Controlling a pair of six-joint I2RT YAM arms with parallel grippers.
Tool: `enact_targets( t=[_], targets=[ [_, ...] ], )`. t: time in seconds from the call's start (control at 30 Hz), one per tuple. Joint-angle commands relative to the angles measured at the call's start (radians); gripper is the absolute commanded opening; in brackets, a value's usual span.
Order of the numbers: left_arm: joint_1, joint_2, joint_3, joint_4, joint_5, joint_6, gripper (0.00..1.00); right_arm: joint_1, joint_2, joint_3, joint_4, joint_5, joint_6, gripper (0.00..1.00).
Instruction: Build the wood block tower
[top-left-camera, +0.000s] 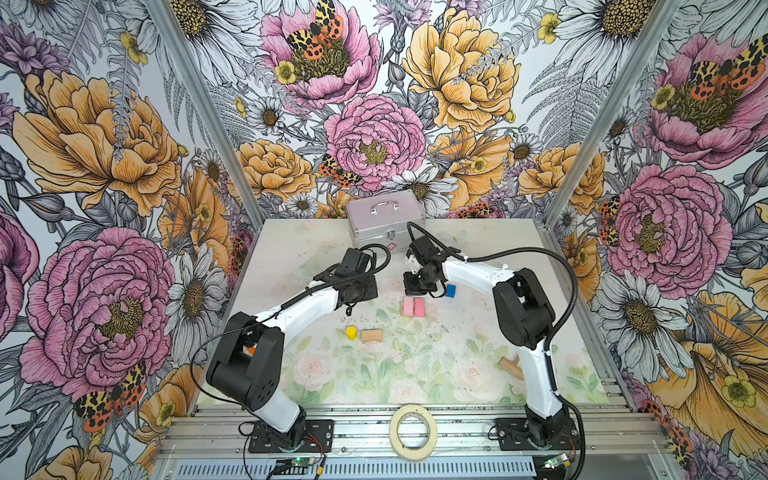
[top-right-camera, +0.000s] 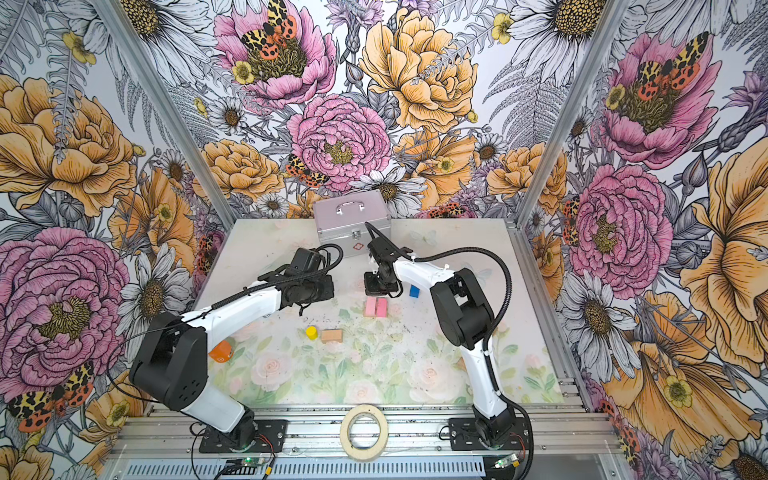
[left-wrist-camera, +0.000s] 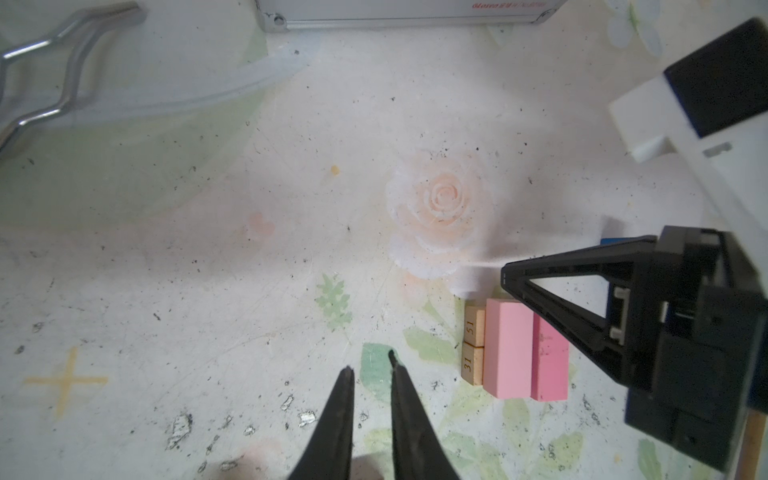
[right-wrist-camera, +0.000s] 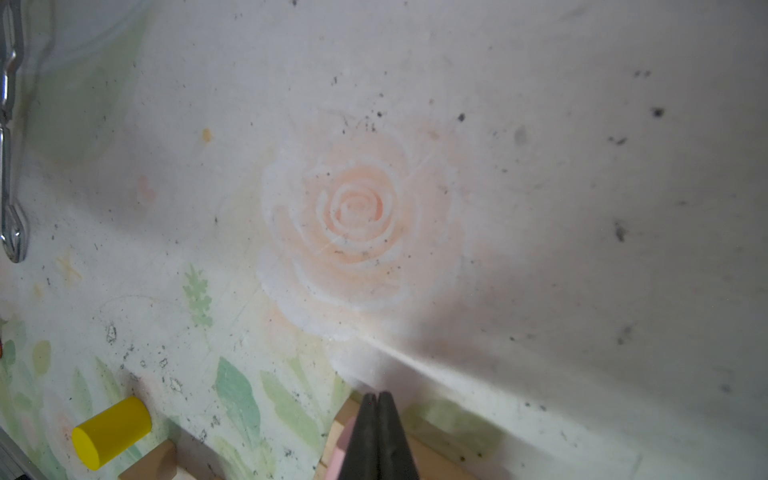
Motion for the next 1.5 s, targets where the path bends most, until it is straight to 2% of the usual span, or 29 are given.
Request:
enact_targets(
  t=[0.0, 0.97, 1.47],
  targets=[
    [0.002, -0.005, -0.003, 0.020, 0.016, 0.004, 0.19, 0.009, 0.010, 0.026, 0.004, -0.014, -0.004, 0.00],
    [0.001, -0.001, -0.001, 0.020, 0.019, 0.005, 0.19, 0.021, 0.014, 0.027, 0.004, -0.030, 0.005, 0.00],
    [0.000, -0.004, 0.002, 0.020, 0.022, 0.003, 0.19, 0.017, -0.042, 0.067, 0.005, 0.025, 0.028, 0.00]
  ],
)
